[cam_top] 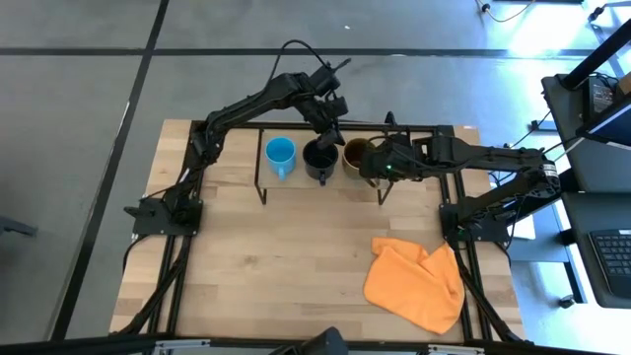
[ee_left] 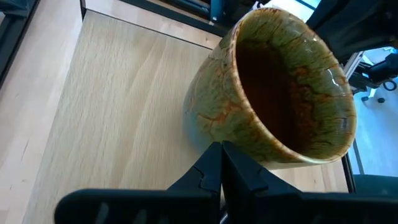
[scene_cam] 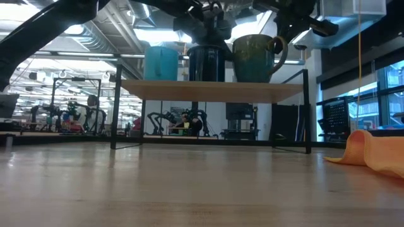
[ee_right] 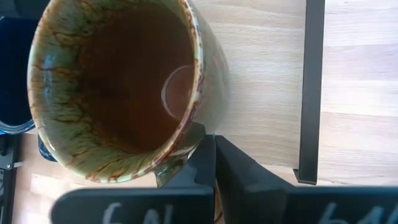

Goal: Stack small to large cups/mugs on shelf
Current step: Put the brown mug on the shelf

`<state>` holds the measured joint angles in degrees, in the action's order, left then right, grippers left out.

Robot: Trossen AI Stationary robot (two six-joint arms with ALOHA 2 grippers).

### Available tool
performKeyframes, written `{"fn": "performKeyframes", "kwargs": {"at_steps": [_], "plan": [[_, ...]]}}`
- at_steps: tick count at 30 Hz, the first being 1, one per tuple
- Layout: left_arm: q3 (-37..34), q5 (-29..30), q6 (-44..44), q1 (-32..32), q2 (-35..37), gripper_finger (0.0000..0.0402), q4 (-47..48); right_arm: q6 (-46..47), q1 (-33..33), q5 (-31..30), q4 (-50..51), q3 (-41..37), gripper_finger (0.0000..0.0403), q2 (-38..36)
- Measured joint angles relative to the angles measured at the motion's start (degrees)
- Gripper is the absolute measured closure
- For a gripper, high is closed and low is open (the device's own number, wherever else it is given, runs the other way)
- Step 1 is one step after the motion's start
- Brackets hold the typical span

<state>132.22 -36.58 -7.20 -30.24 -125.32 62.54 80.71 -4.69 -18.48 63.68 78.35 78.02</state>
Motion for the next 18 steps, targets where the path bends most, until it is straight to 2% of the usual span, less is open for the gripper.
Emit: {"fn": "performKeyframes", "kwargs": {"at_steps": [18], "plan": [[0.00, -1.75, 0.70, 0.00, 0.00, 0.0398, -3.57, 0.15, 0.00, -0.50, -0.90, 0.00, 0.0399, -0.02]]}}
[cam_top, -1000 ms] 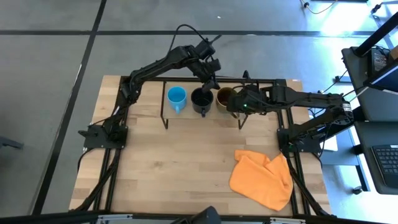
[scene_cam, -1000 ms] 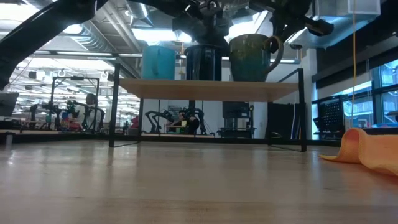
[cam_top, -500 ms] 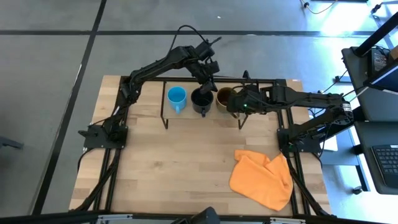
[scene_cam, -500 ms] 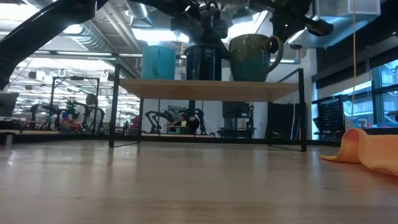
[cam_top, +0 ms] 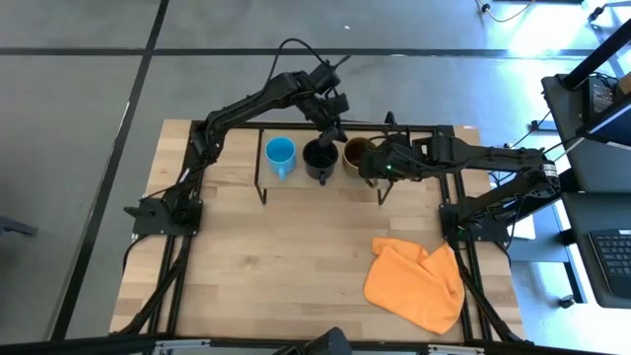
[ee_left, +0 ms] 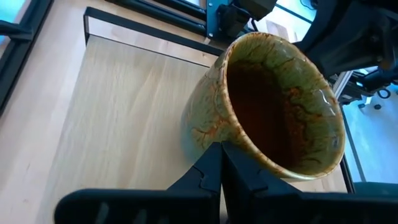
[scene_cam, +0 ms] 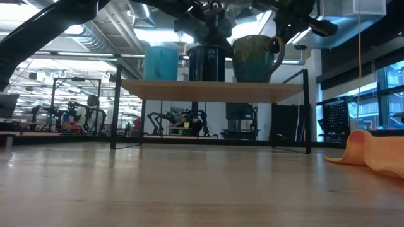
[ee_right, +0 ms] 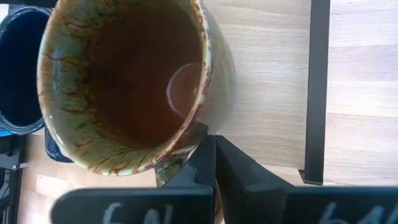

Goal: Stack small to large cups/mugs on shelf
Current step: Put the brown mug on the shelf

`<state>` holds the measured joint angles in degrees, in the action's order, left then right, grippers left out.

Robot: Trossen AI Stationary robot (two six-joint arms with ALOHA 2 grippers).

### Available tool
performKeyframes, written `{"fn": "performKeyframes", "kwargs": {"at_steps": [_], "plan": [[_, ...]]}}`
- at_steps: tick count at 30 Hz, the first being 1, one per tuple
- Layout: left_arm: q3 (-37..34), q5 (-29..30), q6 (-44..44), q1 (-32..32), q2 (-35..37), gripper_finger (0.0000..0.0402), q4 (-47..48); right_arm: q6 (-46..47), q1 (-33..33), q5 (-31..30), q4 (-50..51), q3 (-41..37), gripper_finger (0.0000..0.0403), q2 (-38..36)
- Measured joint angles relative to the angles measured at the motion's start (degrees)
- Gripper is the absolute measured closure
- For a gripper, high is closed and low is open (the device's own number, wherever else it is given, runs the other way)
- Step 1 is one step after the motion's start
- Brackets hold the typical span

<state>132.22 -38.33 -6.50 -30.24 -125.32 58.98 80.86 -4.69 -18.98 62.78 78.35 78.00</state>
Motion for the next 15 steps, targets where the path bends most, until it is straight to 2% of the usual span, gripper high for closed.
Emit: {"fn": "performKeyframes", "kwargs": {"at_steps": [15], "plan": [[0.00, 0.04, 0.39, -0.13, 0.00, 0.0398, -3.37, 0.05, 0.04, -0.11, -2.23, 0.00, 0.0399, 0.67]]}}
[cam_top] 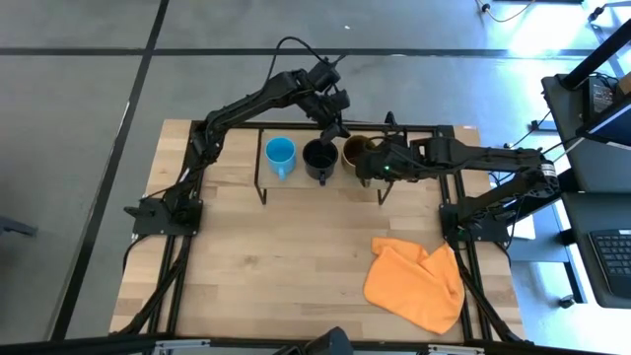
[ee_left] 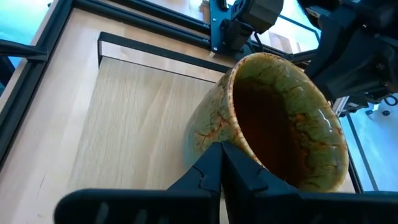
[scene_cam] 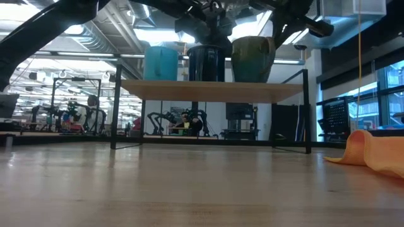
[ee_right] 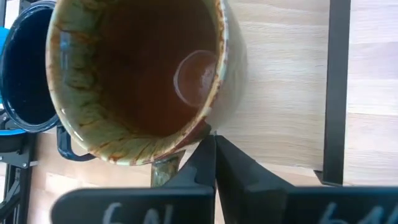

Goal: Stack small to large cups/mugs on shelf
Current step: Put the brown mug on the shelf

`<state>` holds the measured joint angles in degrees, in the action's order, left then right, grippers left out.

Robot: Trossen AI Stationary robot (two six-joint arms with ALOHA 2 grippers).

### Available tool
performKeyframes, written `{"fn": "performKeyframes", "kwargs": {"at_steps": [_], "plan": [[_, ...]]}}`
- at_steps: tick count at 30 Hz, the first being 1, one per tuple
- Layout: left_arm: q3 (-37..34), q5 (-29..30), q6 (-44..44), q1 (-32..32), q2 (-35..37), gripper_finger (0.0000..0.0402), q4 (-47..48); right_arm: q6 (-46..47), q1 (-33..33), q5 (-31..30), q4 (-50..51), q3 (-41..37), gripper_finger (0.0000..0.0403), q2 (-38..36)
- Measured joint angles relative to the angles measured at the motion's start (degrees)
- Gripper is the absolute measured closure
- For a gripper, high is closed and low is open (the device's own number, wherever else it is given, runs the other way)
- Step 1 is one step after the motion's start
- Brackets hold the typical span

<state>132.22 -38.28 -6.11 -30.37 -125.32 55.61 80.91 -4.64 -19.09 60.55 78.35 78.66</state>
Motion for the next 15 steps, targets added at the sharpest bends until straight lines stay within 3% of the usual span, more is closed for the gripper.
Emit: {"fn": "performKeyframes", "kwargs": {"at_steps": [15], "plan": [[0.02, 3.48, -0.10, 0.13, 0.02, 0.0398, 0.90, -0.23, -0.04, -0.66, -0.16, 0.00, 0.0393, 0.43]]}}
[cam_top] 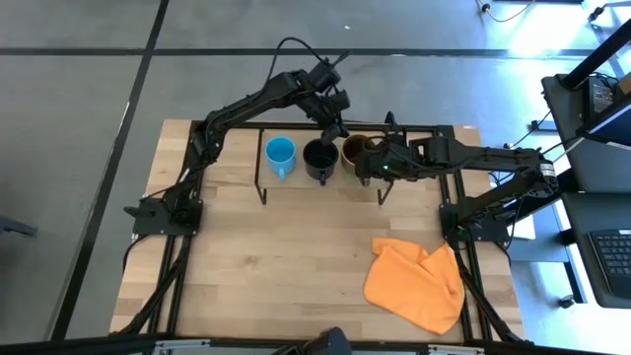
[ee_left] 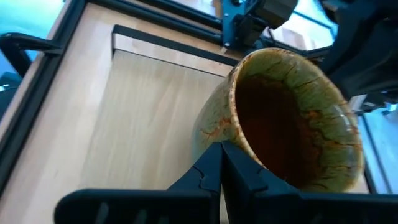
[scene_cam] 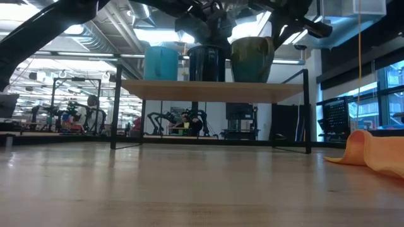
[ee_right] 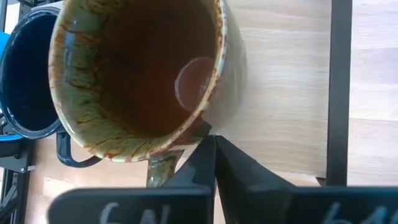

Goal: Stack small to large cups/mugs on shelf
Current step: Put the brown mug on the shelf

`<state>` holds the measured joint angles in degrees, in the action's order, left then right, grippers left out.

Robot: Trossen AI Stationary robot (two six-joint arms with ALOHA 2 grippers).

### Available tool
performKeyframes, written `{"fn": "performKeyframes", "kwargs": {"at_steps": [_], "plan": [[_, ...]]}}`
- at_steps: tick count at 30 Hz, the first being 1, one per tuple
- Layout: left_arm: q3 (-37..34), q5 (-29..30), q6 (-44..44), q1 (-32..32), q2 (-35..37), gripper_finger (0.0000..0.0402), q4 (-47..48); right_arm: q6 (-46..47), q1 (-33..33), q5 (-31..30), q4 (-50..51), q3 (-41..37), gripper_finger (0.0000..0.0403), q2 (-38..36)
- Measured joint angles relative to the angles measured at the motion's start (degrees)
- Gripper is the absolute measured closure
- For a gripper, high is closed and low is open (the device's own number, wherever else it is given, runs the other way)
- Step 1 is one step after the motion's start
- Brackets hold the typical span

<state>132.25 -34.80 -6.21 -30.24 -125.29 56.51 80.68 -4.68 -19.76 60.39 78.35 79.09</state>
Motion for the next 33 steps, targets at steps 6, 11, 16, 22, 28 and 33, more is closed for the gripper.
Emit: {"fn": "performKeyframes", "kwargs": {"at_steps": [6, 11, 16, 22, 28, 33], "plan": [[0.00, 3.57, -0.44, -0.01, 0.00, 0.0397, 1.14, -0.09, -0.03, -0.76, 0.91, 0.02, 0.0369, -0.11], [0.00, 7.37, -2.22, -0.26, 0.00, 0.0387, 1.95, -0.15, -0.03, -0.81, 3.83, 0.02, 0.0355, -0.13], [0.00, 7.80, -2.38, -1.53, 0.00, 0.0376, 3.20, -0.20, -0.03, -0.55, 5.75, 0.02, 0.0352, -0.17], [0.00, 7.89, -2.46, -3.24, 0.69, 0.0376, 5.16, -0.21, -0.33, -1.55, 6.67, 0.02, 0.0353, -0.40], [0.04, 6.60, -2.97, -3.69, 4.20, 0.0389, 7.96, -0.43, -2.30, -1.61, 9.77, 0.07, 0.0351, -2.22], [0.04, 6.58, -3.40, -1.80, 5.47, 0.0400, 11.79, -3.30, -4.39, -2.04, 10.26, 0.07, 0.0351, -4.40]]}}
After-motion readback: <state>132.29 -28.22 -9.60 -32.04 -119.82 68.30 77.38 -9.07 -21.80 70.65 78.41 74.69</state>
